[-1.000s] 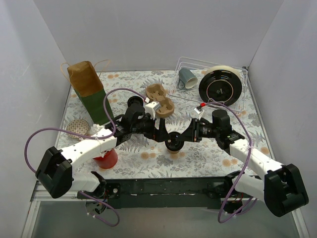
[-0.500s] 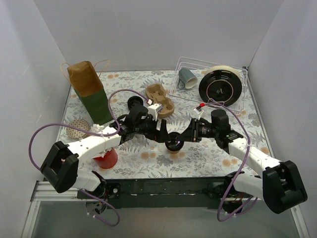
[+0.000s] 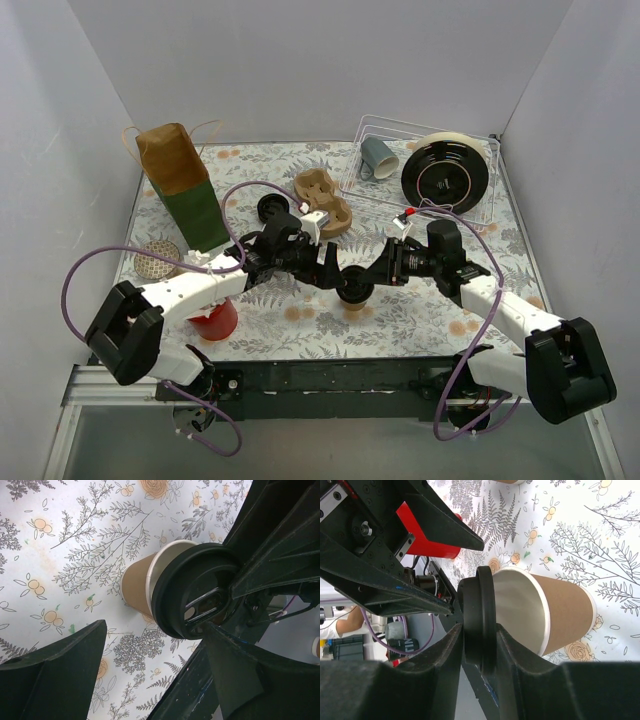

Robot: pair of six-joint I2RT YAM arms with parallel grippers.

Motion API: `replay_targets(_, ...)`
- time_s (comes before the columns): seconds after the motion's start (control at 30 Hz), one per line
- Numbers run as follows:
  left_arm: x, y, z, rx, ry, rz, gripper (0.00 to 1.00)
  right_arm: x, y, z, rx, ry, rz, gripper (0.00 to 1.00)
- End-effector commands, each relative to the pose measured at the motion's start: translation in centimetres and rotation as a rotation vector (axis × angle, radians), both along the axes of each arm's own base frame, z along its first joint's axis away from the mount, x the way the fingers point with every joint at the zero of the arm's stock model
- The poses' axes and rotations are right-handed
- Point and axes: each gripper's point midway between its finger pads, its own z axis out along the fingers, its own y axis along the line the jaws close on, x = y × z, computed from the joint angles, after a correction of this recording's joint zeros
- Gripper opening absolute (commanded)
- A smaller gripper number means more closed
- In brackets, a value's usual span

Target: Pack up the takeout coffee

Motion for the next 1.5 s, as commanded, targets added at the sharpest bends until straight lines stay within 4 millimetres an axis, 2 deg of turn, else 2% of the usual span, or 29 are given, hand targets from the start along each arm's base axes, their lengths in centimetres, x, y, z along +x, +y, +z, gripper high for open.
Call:
replay_targets(0.0, 0.1, -0.5, 0.0, -0.002, -0.004, -0.007, 0.77, 0.7, 0.0, 0.6, 0.006, -0.033, 0.006, 0.42)
replay_targets(0.37, 0.2, -0.8, -0.1, 0.006, 0.000, -0.011, 0.77, 1.5, -0.9, 0.7, -0.034, -0.053, -0.026, 0.50)
replay_targets(0.67, 0.2, -0.8, -0.3, 0.019, -0.002, -0.009, 0.77, 2.1, -2.1, 0.6, -0.118, -0.083, -0.072, 0.52)
replay_targets(0.9, 0.4, -1.1, 0.4, 0.006, -0.011, -0.012, 0.79, 3.1, -3.4, 0.6, -0.211, -0.130, -0.132, 0.52)
replay_targets(1.13, 1.0, -1.3, 1.1, -0.001, -0.028, 0.006, 0.80, 2.8, -3.4, 0.8, -0.198, -0.150, -0.119, 0.53)
replay_targets(1.3, 1.4, -1.4, 0.2, 0.020, -0.010, 0.022, 0.80, 2.5, -3.5, 0.0, -0.211, -0.155, -0.111, 0.54)
replay_targets(1.47, 1.5, -2.0, -0.4, 0.021, 0.003, 0.008, 0.78, 1.6, -2.5, -0.3, -0.166, -0.157, -0.068, 0.56)
